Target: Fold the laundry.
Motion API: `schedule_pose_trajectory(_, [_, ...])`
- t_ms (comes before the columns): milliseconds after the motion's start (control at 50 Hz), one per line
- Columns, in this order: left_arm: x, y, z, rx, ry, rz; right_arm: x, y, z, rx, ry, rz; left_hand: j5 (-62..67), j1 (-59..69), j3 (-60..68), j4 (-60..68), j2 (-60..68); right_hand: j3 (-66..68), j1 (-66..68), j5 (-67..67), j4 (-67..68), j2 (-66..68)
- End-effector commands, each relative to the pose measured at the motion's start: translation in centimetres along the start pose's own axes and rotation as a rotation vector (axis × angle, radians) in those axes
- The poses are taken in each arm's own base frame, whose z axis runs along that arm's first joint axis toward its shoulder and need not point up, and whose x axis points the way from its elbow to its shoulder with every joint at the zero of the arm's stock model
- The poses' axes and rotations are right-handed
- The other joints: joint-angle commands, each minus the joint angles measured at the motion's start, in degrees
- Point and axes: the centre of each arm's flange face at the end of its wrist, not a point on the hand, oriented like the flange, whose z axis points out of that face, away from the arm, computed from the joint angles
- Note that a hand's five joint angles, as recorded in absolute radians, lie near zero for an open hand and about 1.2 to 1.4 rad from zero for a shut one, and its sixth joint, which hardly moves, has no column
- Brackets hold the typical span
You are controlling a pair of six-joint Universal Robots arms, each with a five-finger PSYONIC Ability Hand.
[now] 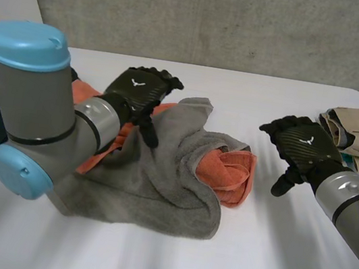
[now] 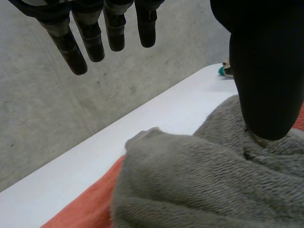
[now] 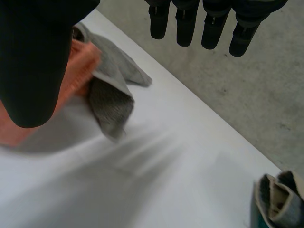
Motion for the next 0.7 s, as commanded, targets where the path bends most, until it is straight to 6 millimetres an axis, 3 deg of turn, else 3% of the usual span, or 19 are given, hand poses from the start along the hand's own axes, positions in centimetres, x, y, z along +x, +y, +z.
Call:
schedule_pose_trajectory(20, [-2.0,-0.2,-0.1,-0.022,-0.031,0.071,-0.6,-3.2,-0.5,0.072,-0.012,0.042,-2.8,-2.0,-2.1,-1.9,-2.0,-1.8,-2.9,-2.5,-2.0,-1.7])
schedule_pose_trajectory(160, [-5.3,-0.3,-0.3,-0.049,-0.122,0.123,-3.6,-6.3,0.2,0.082,-0.129,0.112,-2.8,-2.0,-2.1,-1.9,-2.0,-1.8,-2.9,-2.5,-2.0,-1.7])
schedule_pose_trajectory(260, [-8.5,0.3,-1.4,-0.087,-0.204,0.104,-7.6,-7.2,2.4,0.034,-0.243,0.159,-2.8,-2.0,-2.1,-1.9,-2.0,-1.8,-2.9,-2.5,-2.0,-1.7])
schedule_pose_trajectory(420, [-11.0,0.7,-3.9,-0.074,-0.246,0.079,-12.1,-5.6,7.6,-0.027,-0.274,0.216,-2.8,-2.0,-2.1,-1.9,-2.0,-1.8,-2.9,-2.5,-2.0,-1.7])
schedule_pose_trajectory(560, [-11.1,1.4,-5.0,-0.056,-0.254,0.07,-15.4,-3.1,10.7,-0.048,-0.298,0.251,-2.8,-2.0,-2.1,-1.9,-2.0,-0.2,-1.3,-0.8,-0.3,0.0])
schedule_pose_trajectory(600, [-10.9,1.8,-5.2,-0.06,-0.251,0.069,-16.0,-2.0,11.6,-0.061,-0.273,0.242,-2.8,-2.0,-2.1,-1.9,-2.0,6.0,4.9,5.4,5.9,6.2])
schedule_pose_trajectory(640, [-10.8,1.9,-5.3,-0.063,-0.251,0.067,-16.3,-1.6,11.9,-0.064,-0.254,0.232,-2.8,-2.0,-2.1,-1.9,-2.0,20.4,19.3,19.8,20.3,20.6])
schedule_pose_trajectory(660, [-10.8,2.0,-5.4,-0.065,-0.252,0.068,-16.0,-2.1,12.0,-0.046,-0.235,0.218,-2.8,-2.0,-2.1,-1.9,-2.0,55.3,54.2,54.7,55.2,55.5])
schedule_pose_trajectory(680, [-10.7,2.2,-5.4,-0.067,-0.248,0.069,-15.7,-2.5,11.9,-0.033,-0.227,0.216,-2.8,-2.0,-2.1,-1.9,-2.0,68.0,66.9,67.4,67.9,68.2])
schedule_pose_trajectory(700, [-10.6,2.2,-5.4,-0.067,-0.248,0.071,-15.3,-3.1,11.9,-0.018,-0.214,0.215,-2.8,-2.0,-2.1,-1.9,-2.0,68.2,67.1,67.5,68.0,68.3])
